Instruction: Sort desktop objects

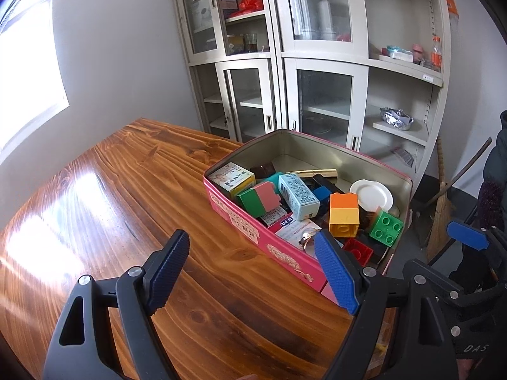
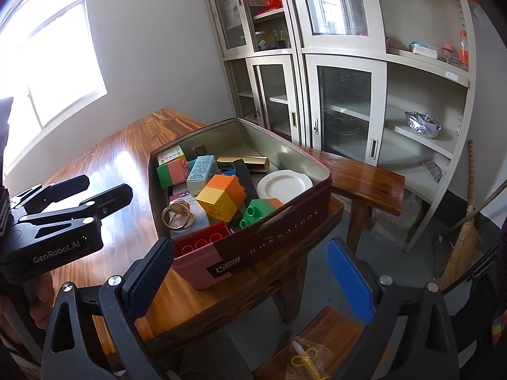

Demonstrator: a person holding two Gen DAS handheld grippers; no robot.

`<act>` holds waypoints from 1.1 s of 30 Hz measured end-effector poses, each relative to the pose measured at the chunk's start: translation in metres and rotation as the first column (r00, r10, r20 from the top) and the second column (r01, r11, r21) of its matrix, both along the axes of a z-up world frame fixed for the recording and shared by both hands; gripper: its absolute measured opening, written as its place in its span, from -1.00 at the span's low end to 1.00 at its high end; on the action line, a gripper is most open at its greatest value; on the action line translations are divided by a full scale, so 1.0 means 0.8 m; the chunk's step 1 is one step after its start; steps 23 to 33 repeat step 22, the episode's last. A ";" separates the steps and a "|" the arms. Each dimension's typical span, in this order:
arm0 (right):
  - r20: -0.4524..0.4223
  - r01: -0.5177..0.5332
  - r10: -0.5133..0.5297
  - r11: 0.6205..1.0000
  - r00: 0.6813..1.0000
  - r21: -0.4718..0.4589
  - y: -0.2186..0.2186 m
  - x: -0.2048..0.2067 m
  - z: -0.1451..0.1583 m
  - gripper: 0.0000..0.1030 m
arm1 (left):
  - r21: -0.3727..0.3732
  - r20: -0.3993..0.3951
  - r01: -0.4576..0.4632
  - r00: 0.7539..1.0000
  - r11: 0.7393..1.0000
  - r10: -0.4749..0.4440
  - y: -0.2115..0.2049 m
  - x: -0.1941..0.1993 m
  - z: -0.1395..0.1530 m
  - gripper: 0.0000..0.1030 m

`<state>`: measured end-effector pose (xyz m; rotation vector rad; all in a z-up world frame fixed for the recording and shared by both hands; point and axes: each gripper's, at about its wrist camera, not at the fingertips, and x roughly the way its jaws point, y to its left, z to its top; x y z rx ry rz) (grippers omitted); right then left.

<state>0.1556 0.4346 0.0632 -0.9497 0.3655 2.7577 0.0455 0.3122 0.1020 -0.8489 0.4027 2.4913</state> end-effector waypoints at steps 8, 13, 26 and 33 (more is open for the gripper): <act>0.003 0.013 -0.013 1.000 1.000 -0.004 0.008 0.001 -0.005 0.98 | -0.016 0.015 0.020 1.000 1.000 -0.020 0.018 -0.002 -0.001 0.64; 0.004 0.028 -0.028 0.999 1.000 -0.018 0.015 0.002 -0.008 0.98 | -0.031 0.017 0.031 0.999 0.999 -0.031 0.028 -0.003 -0.004 0.64; 0.014 0.021 -0.020 0.999 1.000 -0.029 0.016 0.001 -0.017 0.98 | -0.045 0.040 0.030 0.999 0.999 -0.028 0.033 -0.008 -0.014 0.64; 0.014 0.021 -0.020 0.999 1.000 -0.029 0.016 0.001 -0.017 0.98 | -0.045 0.040 0.030 0.999 0.999 -0.028 0.033 -0.008 -0.014 0.64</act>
